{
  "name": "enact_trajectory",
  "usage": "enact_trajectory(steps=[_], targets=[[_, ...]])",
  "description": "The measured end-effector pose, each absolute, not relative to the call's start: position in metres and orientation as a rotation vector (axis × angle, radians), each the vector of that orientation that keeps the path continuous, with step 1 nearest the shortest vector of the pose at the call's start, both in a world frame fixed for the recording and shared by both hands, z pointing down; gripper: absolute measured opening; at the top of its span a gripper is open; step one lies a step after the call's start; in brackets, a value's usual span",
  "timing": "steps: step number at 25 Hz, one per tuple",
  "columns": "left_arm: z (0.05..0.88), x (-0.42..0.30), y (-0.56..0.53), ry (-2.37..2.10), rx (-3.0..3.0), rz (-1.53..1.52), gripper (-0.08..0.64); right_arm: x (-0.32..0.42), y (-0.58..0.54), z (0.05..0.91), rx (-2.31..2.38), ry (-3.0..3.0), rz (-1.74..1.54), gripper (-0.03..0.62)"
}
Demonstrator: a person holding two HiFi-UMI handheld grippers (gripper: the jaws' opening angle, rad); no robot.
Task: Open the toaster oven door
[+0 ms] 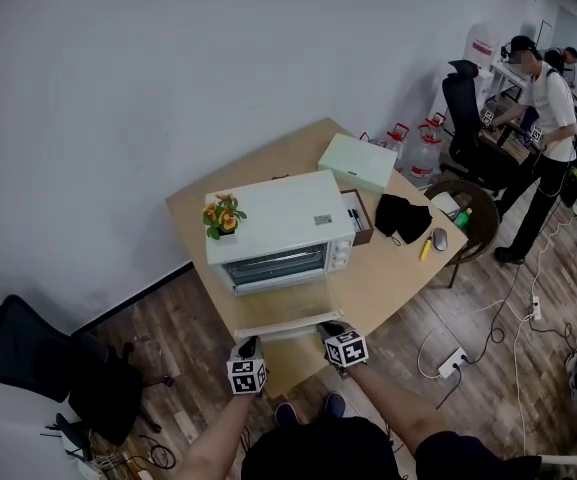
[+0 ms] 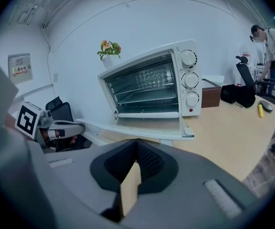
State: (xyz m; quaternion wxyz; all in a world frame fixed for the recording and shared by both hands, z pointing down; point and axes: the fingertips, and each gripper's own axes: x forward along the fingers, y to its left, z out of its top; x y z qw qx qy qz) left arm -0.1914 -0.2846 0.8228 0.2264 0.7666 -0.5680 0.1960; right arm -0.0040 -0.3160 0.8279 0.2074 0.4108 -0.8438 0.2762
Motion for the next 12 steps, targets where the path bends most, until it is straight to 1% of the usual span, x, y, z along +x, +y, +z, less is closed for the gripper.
enact_trajectory(steps=[4, 12], targets=[[0.835, -0.186, -0.284, -1.534, 2.123, 0.604, -0.002, -0.011, -0.314, 0.841, 1.098, -2.332, 0.75, 0.012], [0.851, -0.184, -0.28, -1.504, 2.104, 0.616, -0.002, -0.013, -0.311, 0.857, 1.116, -2.301, 0.8, 0.012]])
